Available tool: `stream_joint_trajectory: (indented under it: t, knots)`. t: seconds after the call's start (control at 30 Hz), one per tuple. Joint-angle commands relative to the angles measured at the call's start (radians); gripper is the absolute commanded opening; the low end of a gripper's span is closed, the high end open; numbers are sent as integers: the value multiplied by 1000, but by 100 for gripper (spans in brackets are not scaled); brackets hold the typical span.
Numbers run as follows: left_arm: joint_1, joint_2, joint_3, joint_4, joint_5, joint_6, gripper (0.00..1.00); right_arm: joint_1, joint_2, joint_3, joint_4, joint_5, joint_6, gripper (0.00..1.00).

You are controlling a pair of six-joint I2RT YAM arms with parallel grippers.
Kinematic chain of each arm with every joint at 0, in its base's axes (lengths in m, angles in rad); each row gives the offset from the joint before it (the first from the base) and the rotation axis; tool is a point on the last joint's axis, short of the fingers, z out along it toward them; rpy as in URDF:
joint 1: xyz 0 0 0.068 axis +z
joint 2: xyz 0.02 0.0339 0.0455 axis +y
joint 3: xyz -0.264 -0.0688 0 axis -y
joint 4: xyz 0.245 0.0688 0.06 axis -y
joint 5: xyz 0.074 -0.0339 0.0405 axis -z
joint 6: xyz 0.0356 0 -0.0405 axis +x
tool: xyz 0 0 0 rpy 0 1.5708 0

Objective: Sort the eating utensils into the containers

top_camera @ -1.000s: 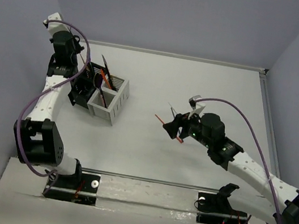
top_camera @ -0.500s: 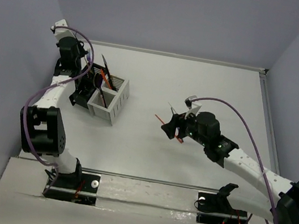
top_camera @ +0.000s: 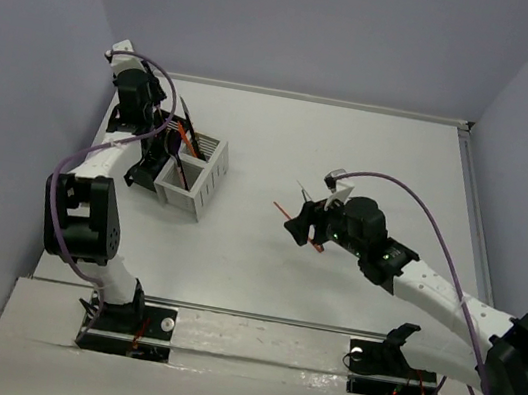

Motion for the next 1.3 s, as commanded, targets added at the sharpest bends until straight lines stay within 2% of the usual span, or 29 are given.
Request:
stream_joint_trajectory:
  t: [0.0, 0.17, 0.27, 0.3, 0.37, 0.5, 0.63, 0.7, 0.93, 0.97, 1.07, 1.27]
  knots:
    - [-7, -22, -6, 74, -12, 9, 41, 7, 13, 11, 45, 27, -15, 72]
    - [-7, -85, -6, 56, -15, -3, 67, 7, 29, 15, 31, 52, -28, 72]
    - [-7, -168, -18, 50, 11, -64, 79, 7, 77, 46, -13, 73, -41, 66]
    - [-7, -192, -19, 48, 25, -81, 79, 7, 91, 50, -24, 73, -49, 66]
    - [-33, -264, -18, 27, 66, -121, 83, 7, 115, 60, -46, 79, -60, 60]
    - [-99, -407, -44, -44, 154, -176, 84, 7, 157, 83, -98, 92, -78, 44]
    - [-211, -591, -165, -91, 246, -239, 85, -2, 224, 126, -187, 154, -69, 39]
    - [-258, -724, -229, -149, 301, -251, 87, -27, 247, 133, -196, 161, -54, 38]
    - [-268, -945, -395, -353, 473, -215, 90, -77, 336, 196, -279, 124, -98, 40]
    - [-268, -962, -406, -372, 497, -218, 91, -92, 344, 204, -290, 77, -104, 40]
    - [-268, -1010, -432, -459, 527, -213, 93, -115, 391, 244, -335, 81, -110, 39]
    - [-268, -1094, -507, -463, 620, -268, 94, -116, 464, 311, -385, 61, -104, 39]
